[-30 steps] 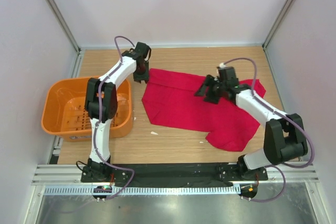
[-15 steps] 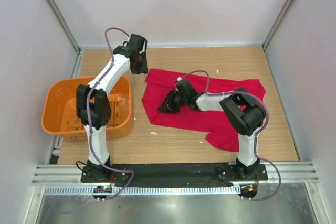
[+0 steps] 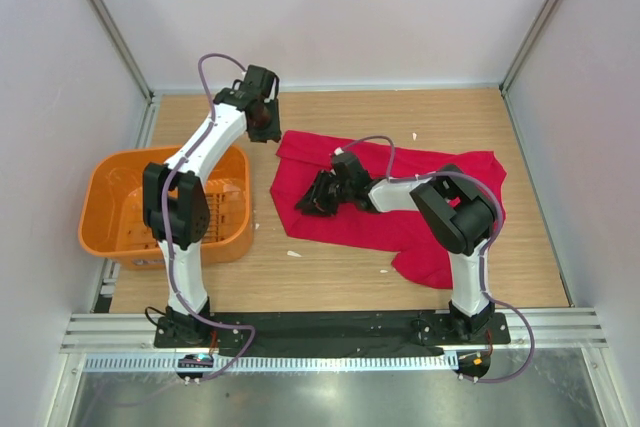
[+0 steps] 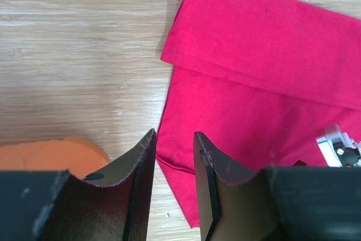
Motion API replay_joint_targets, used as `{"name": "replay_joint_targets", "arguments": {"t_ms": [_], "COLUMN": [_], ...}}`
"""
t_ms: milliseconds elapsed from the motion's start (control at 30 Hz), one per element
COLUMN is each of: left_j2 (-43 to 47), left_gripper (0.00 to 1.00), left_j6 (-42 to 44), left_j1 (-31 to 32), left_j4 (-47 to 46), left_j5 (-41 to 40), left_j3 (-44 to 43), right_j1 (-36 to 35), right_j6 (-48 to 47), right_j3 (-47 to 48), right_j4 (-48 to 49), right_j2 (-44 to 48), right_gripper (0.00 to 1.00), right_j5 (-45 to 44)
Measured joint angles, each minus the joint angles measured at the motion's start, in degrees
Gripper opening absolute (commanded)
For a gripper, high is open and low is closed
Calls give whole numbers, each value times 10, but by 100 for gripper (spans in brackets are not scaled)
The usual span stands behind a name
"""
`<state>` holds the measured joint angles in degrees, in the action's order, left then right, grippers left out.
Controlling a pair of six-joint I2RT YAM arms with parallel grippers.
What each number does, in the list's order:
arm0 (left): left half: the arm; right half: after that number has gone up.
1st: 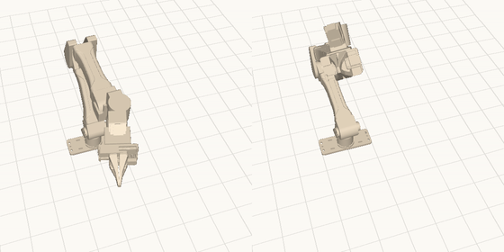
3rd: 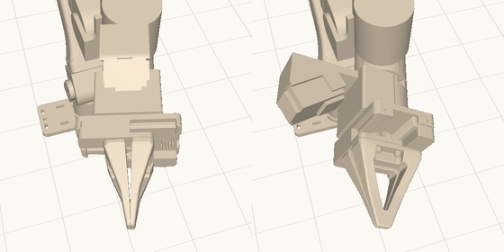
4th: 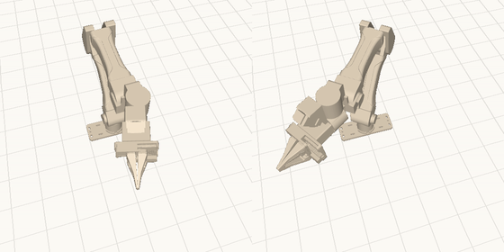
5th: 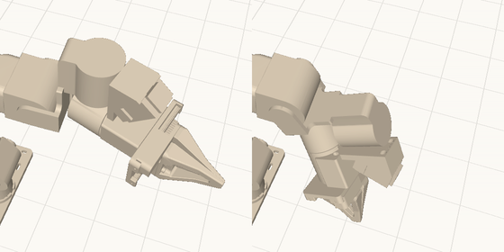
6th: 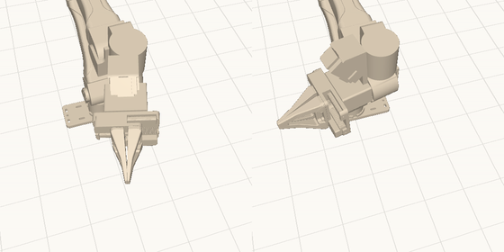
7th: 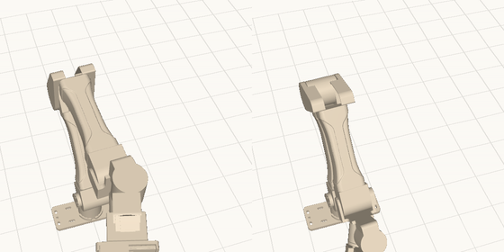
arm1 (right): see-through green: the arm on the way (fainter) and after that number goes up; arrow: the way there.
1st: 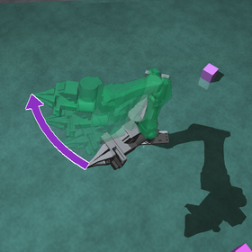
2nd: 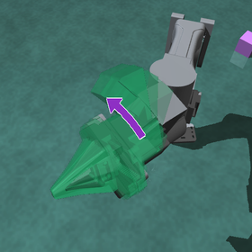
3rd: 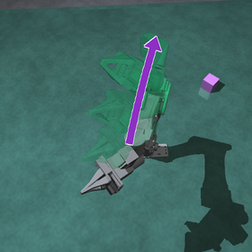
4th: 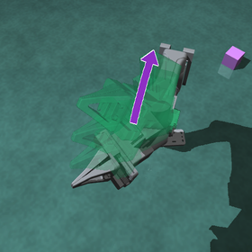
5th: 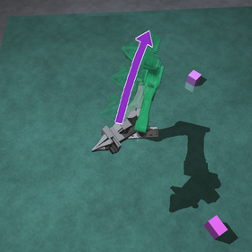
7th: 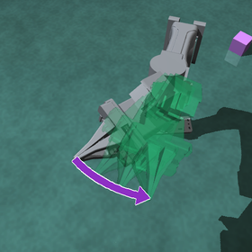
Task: Fold and stack the t-shirts
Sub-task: Fold the tshirt
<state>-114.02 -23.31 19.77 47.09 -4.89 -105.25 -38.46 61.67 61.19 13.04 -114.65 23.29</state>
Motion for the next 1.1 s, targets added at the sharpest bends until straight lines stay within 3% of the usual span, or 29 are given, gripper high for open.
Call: {"name": "replay_joint_targets", "arguments": {"t_ms": [767,967,1100], "left_j2": [3,3,3], "left_gripper": [35,35,35], "left_j6": [10,10,10], "left_j1": [0,0,0], "left_j4": [2,3,3], "left_j5": [3,5,5], "left_j3": [6,6,6], "right_j1": [-1,-1,-1], "right_j6": [-15,-16,-19], "right_j3": [2,10,18], "right_j4": [-24,-24,-26], "right_j2": [4,-3,-9], "right_gripper": [35,21,4], "right_j5": [-16,-17,-16]}}
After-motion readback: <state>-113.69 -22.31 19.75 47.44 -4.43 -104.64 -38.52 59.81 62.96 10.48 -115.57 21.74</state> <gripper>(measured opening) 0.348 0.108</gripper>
